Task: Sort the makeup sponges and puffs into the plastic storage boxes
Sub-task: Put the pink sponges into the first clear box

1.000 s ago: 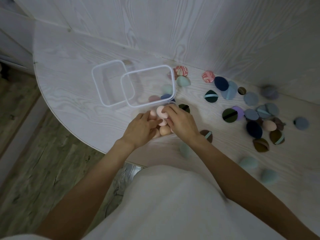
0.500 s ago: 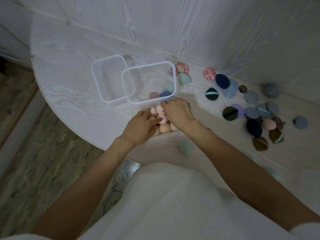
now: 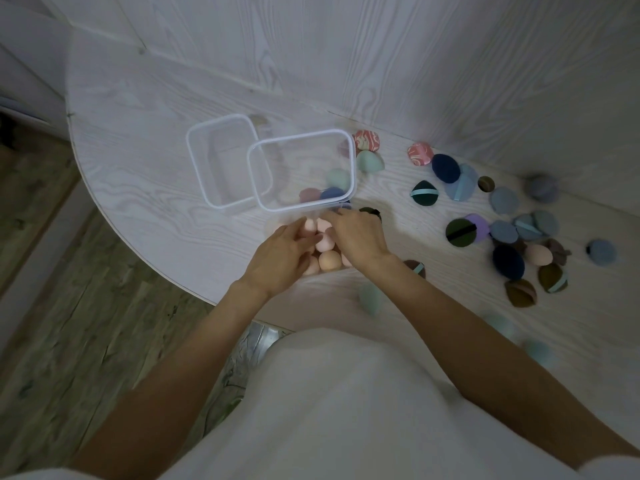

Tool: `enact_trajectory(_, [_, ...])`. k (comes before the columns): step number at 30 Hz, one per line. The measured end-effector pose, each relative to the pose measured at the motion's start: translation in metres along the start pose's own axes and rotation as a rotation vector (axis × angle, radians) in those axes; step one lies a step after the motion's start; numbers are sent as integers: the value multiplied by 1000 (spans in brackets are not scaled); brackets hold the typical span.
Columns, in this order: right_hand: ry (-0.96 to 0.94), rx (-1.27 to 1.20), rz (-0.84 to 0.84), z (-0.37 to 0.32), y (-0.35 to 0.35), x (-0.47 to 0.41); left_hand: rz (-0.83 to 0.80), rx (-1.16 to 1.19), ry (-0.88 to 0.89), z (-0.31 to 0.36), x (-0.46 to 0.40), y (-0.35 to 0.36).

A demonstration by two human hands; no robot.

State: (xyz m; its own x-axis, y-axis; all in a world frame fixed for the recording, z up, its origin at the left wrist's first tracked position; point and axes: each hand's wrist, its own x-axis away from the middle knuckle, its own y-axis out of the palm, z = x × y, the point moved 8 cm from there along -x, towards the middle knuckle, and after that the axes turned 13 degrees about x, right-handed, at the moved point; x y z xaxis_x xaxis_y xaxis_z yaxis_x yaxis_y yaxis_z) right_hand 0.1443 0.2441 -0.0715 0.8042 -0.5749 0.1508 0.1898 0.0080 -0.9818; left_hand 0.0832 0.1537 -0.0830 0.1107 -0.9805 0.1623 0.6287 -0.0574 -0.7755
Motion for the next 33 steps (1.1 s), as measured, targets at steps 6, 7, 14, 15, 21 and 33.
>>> enact_trajectory(6, [105,-146,62,10,-7,7,76,28,22,7,1,-9])
enact_trajectory(7, [91,-159,50,9,-5,7,87,27,31,8,1,-10])
enact_trajectory(14, [5,-326,129,28,-28,31,237,-82,73,33,2,-26])
enact_trajectory(15, [4,-359,169,36,-36,42,278,-114,112,43,2,-29])
enact_trajectory(21, [245,-338,286,127,-30,149,278,21,414,137,-22,-9])
enact_trajectory(33, [753,-326,177,308,50,261,-206,-87,380,251,-124,159])
